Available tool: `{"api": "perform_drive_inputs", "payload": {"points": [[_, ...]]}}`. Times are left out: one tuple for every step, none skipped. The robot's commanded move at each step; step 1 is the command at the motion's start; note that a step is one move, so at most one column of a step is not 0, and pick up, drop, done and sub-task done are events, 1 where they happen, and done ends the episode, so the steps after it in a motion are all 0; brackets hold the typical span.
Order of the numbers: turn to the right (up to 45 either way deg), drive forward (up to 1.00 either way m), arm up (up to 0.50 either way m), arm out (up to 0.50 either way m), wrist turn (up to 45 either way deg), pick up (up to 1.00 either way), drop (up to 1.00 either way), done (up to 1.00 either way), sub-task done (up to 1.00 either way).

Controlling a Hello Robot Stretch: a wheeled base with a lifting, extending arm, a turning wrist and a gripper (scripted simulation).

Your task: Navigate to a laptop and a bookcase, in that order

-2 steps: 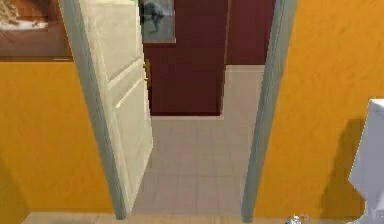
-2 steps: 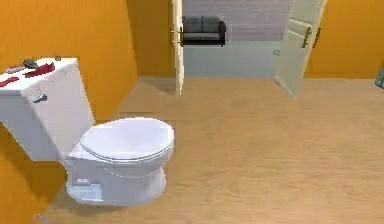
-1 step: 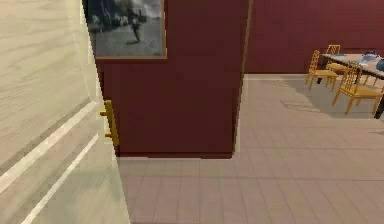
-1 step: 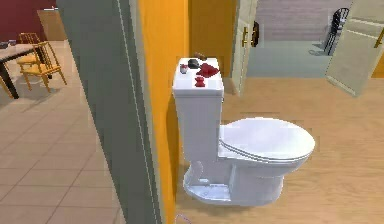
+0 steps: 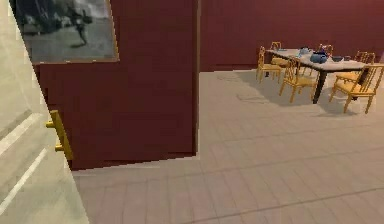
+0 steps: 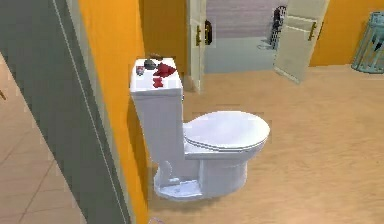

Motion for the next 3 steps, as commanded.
{"api": "perform_drive_inputs", "payload": {"points": [[0.0,0.1,0.0,0.0,0.0,0.0,0.0,0.0,0.0],[15.0,0.0,0.0,0.0,0.0,0.0,0.0,0.0,0.0],[0.0,1.0,0.0,0.0,0.0,0.0,0.0,0.0,0.0]]}}
